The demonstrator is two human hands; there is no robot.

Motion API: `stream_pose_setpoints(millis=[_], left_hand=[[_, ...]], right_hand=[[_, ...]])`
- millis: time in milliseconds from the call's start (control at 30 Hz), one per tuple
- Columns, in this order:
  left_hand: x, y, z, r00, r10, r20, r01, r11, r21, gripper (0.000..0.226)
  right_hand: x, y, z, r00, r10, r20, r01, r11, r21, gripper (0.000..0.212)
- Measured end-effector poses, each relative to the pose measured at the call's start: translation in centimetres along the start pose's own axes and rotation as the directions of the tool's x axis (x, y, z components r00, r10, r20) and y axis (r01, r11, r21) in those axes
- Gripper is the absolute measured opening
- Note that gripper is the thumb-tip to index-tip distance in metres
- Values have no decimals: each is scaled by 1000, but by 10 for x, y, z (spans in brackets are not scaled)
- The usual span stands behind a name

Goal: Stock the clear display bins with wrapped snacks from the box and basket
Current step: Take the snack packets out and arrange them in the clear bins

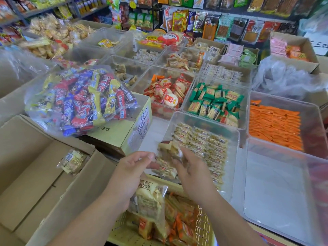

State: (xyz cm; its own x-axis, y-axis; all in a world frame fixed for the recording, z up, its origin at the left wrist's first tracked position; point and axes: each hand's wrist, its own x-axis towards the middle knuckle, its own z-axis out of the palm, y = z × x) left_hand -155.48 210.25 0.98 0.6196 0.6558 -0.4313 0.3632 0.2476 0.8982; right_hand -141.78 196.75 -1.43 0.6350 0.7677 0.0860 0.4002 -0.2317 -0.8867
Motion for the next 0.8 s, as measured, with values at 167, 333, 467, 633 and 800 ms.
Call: stream_pose_setpoints(millis=[167, 333, 467, 633, 800], left_hand=[[24, -18, -22, 936, -255, -241, 155, 917, -367, 27], [31, -33, -41, 912, -314, -263, 161, 865, -475, 21], [30, -39, -52, 908, -318, -273, 151, 855, -496, 20], [28, -48, -60, 902, -331, -276, 153, 844, -513, 20], [26, -47, -61, 894, -359, -267, 145, 797, -587, 18]], right_hand=[[65, 34, -10, 997, 65, -27, -71, 885, -461, 7], [105, 55, 11, 939, 274, 209, -44, 695, -717, 9], [114, 65, 24, 874, 348, 338, -1, 698, -716, 22], [127, 67, 23, 774, 455, 440, -50, 737, -674, 46], [129, 63, 22, 730, 481, 486, 30, 687, -726, 52]])
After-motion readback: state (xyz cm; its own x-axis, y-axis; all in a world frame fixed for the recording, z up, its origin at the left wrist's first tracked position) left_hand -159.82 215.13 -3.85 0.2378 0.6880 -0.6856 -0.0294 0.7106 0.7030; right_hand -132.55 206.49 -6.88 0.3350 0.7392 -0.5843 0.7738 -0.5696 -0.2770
